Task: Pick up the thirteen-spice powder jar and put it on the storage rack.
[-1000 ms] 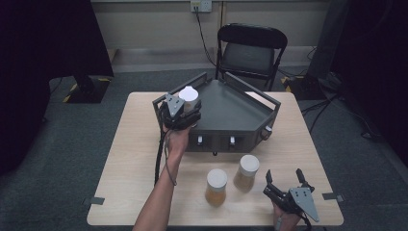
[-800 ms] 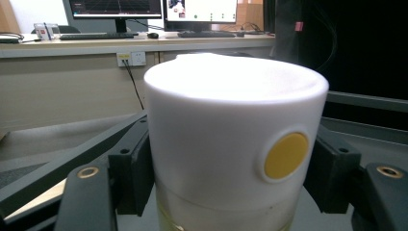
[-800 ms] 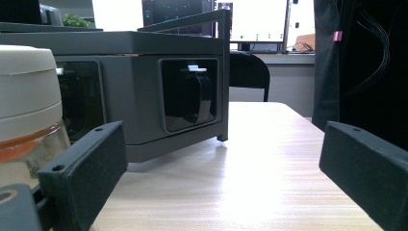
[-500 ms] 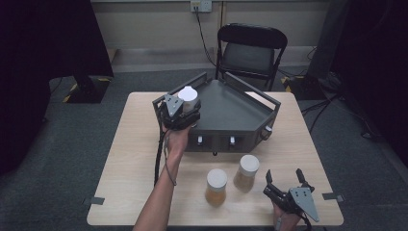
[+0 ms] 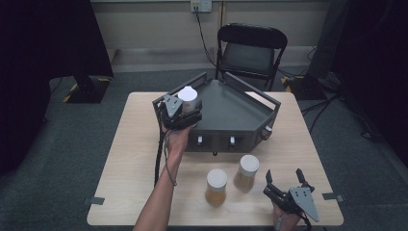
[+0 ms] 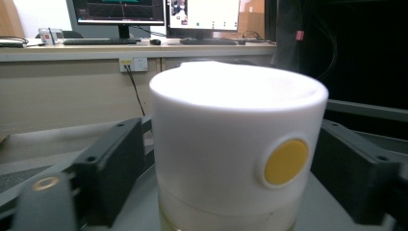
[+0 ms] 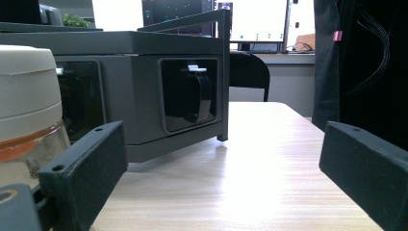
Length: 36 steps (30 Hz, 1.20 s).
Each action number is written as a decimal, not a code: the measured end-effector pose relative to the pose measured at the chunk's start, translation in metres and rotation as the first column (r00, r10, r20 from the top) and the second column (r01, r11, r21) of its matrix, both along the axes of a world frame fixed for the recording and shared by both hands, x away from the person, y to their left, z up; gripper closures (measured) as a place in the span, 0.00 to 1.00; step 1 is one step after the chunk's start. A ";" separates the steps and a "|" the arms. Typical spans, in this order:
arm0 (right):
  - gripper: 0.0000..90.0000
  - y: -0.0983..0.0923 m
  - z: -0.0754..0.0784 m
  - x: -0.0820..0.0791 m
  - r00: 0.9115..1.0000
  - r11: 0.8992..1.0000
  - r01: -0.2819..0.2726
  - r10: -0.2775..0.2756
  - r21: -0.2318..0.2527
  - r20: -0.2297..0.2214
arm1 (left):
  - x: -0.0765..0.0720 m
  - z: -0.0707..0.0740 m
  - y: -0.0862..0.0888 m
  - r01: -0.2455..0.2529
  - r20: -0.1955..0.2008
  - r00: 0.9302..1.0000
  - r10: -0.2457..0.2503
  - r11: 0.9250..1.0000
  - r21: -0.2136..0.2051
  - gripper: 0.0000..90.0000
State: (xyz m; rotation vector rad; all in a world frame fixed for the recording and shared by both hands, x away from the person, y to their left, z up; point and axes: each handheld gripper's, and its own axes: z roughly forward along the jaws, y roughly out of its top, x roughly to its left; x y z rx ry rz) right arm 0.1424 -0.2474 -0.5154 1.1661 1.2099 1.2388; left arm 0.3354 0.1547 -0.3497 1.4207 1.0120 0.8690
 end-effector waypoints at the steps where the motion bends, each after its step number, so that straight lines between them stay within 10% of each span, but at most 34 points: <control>1: 0.01 0.000 0.000 0.000 1.000 1.000 0.000 0.000 0.000 0.000 | 0.000 0.000 0.000 -0.002 -0.002 1.000 0.002 1.000 -0.004 0.11; 36: 0.01 0.000 0.000 0.000 1.000 1.000 0.001 -0.001 -0.001 0.000 | -0.029 -0.001 0.009 0.015 0.085 0.996 -0.012 0.999 -0.029 0.00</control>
